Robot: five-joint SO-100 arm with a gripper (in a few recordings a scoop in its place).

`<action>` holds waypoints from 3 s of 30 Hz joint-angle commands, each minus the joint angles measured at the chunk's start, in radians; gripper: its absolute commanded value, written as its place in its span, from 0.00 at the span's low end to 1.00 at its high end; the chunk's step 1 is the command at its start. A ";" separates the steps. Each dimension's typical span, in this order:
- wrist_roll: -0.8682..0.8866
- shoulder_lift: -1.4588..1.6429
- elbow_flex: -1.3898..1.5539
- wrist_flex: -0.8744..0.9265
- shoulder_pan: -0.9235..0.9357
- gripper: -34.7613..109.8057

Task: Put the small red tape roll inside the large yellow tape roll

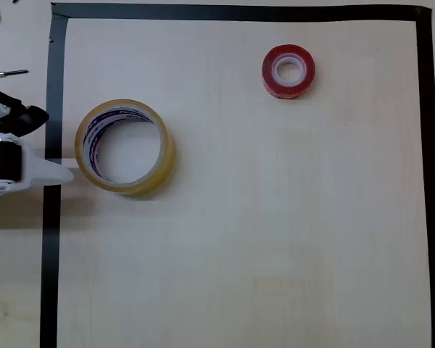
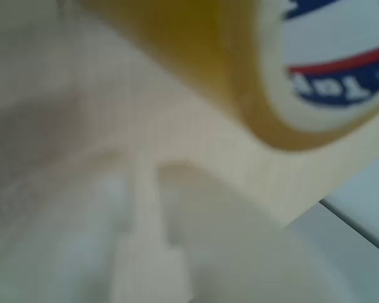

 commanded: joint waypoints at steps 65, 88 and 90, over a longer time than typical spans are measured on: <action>-0.025 -2.315 -2.095 -0.344 -0.379 0.35; -0.031 -3.030 -3.235 0.135 -0.305 0.35; -0.031 -3.030 -3.234 0.155 -0.302 0.36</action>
